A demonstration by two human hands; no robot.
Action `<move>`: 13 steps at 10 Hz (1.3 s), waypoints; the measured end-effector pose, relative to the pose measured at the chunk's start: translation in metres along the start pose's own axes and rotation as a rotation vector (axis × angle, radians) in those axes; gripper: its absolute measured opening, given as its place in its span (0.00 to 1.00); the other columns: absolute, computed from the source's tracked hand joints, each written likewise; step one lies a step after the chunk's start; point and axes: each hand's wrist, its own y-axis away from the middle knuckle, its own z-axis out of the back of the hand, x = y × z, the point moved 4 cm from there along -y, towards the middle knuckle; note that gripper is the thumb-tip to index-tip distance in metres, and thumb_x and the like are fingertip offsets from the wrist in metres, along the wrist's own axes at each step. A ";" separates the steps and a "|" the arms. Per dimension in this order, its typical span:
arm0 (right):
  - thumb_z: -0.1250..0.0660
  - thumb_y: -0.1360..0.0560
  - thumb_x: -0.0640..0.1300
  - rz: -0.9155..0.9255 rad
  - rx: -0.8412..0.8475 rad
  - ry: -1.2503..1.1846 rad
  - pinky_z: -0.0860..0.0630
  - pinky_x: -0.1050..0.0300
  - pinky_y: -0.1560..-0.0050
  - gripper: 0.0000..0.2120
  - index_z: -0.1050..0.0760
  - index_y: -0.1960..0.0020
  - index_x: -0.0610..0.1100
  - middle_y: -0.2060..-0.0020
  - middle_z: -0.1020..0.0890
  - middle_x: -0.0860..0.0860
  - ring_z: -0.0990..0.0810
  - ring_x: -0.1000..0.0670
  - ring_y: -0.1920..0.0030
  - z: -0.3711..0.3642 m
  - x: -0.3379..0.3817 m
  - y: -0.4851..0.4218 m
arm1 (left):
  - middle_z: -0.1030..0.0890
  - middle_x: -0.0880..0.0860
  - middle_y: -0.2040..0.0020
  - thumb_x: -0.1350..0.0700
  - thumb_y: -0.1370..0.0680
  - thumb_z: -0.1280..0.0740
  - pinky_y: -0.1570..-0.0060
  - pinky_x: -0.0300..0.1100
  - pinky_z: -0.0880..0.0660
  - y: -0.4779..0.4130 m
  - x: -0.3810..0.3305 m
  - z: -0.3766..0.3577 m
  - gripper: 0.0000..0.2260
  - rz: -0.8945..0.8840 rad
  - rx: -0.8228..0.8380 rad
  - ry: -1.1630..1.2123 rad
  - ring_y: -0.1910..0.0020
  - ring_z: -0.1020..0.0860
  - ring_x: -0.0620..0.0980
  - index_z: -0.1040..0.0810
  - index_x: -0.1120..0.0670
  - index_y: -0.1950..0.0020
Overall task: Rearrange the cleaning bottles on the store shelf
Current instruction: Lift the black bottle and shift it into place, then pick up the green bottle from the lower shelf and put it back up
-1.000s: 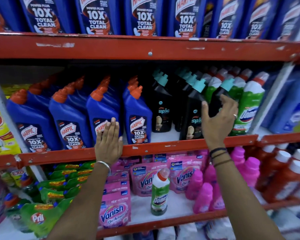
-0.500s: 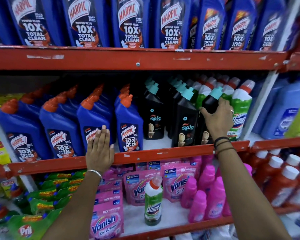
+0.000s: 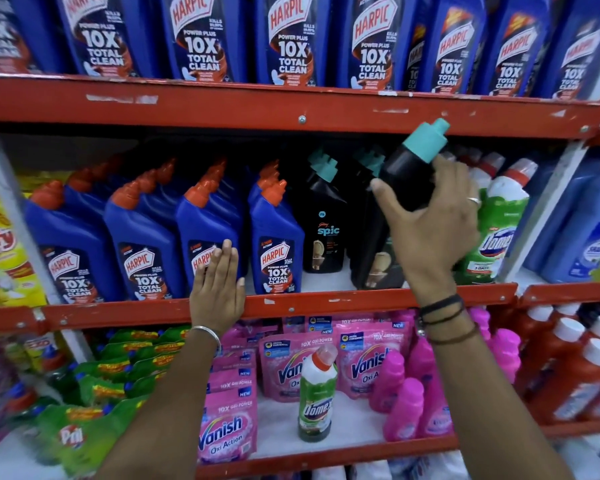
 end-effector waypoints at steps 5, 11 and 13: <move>0.30 0.31 0.64 -0.050 0.333 0.019 0.35 0.55 0.63 0.33 0.29 0.36 0.43 0.41 0.24 0.49 0.27 0.45 0.39 -0.113 0.003 0.049 | 0.56 0.52 0.21 0.51 0.18 0.54 0.25 0.46 0.60 0.002 0.002 -0.003 0.26 -0.034 -0.072 -0.029 0.23 0.55 0.48 0.55 0.58 0.21; 0.31 0.28 0.57 -0.113 0.335 -0.312 0.41 0.77 0.38 0.30 0.31 0.34 0.39 0.37 0.25 0.44 0.30 0.51 0.36 -0.072 -0.030 0.125 | 0.57 0.51 0.21 0.52 0.20 0.49 0.25 0.46 0.61 0.002 -0.001 0.000 0.29 -0.043 -0.083 -0.041 0.23 0.56 0.47 0.55 0.58 0.21; 0.31 0.33 0.64 -0.336 0.659 -0.146 0.28 0.47 0.35 0.41 0.36 0.31 0.38 0.35 0.28 0.40 0.31 0.41 0.33 -0.065 -0.099 0.256 | 0.60 0.50 0.22 0.53 0.20 0.48 0.25 0.45 0.61 0.002 -0.001 0.000 0.30 -0.037 -0.063 -0.024 0.23 0.58 0.46 0.57 0.57 0.22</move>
